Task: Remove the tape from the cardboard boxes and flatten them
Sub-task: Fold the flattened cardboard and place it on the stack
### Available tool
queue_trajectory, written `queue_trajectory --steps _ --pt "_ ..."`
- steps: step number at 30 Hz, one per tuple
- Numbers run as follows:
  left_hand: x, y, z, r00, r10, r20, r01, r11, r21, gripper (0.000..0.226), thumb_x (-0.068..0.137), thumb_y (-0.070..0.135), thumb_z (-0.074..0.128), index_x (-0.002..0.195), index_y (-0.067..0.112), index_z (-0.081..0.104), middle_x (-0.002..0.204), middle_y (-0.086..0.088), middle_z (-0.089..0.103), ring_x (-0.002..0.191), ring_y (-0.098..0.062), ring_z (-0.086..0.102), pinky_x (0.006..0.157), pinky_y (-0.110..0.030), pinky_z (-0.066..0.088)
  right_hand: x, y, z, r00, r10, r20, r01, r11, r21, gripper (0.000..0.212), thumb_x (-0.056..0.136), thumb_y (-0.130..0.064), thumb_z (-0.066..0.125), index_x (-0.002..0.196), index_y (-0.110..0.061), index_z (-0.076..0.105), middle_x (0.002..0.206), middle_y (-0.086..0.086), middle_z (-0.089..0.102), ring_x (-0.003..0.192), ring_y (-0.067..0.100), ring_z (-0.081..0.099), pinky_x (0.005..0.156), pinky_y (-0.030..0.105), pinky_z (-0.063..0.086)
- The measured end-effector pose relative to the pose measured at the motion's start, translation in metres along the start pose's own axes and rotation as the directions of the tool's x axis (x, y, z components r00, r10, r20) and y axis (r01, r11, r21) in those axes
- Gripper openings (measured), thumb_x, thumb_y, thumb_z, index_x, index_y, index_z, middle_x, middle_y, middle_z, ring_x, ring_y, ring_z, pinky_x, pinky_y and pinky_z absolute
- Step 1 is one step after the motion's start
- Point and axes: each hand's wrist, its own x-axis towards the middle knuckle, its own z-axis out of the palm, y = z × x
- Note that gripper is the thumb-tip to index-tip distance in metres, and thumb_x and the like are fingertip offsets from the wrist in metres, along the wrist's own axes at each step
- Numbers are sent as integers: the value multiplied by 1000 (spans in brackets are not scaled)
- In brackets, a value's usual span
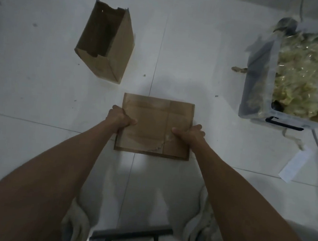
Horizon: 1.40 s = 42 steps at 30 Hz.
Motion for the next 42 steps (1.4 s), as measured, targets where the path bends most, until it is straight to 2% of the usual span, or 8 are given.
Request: queue_trajectory --steps 11,16,22,26,29,32,37,42 --pt "-21 -17 -9 989 145 3 -145 989 -4 105 66 63 90 138 3 42 134 -15 59 119 -36 61 97 -49 57 -3 -8 -3 998 39 41 -43 993 110 130 70 -56 92 161 -9 12 159 21 31 145 40 37 115 54 43" --pt "-47 -23 -14 979 185 87 -171 973 -156 94 67 56 93 134 4 51 124 -10 64 107 -28 66 91 -43 60 -32 9 4 990 -98 -104 112 984 135 85 88 -47 79 151 -17 31 150 20 36 137 41 41 109 50 44" --pt "-60 -18 -48 973 217 78 -186 941 -284 115 66 56 93 155 13 34 149 -13 49 119 -28 57 94 -42 56 -64 -11 6 841 -407 -357 412 909 -66 50 95 -36 70 134 -14 48 134 16 48 125 36 49 99 48 50" --pt "-62 4 -85 967 206 -149 -240 936 -257 83 79 64 80 139 17 48 141 -11 55 122 -33 57 98 -44 54 -73 -43 11 706 -638 -309 582 770 -261 35 98 -28 59 128 -14 49 128 11 46 120 31 46 95 43 47" --pt "-73 24 -114 706 364 -607 -464 886 -9 27 95 43 71 101 22 55 97 0 64 91 -25 67 80 -38 58 -75 -66 19 589 -758 -280 650 650 -393 32 95 -20 55 127 -19 52 125 5 48 114 24 46 88 39 48" --pt "-80 54 -134 423 671 -608 -587 715 380 29 94 38 71 113 25 54 111 5 57 84 -17 61 70 -36 56 -74 -86 31 588 -797 -140 660 573 -486 38 100 -15 51 137 -23 51 136 2 44 120 20 45 82 32 47" --pt "-62 89 -139 700 563 -440 -353 808 471 38 90 44 74 119 21 62 105 2 68 90 -22 66 75 -37 55 -70 -89 53 636 -765 -102 665 610 -431 32 98 -19 57 129 -22 51 131 3 39 114 25 49 82 41 54" --pt "-61 86 -148 708 504 -495 -332 856 397 22 96 15 58 76 24 60 80 -3 67 77 -28 65 70 -35 56 -83 -96 49 634 -761 -139 722 646 -249 35 99 -27 60 133 -24 51 134 -2 42 114 17 50 88 35 52"
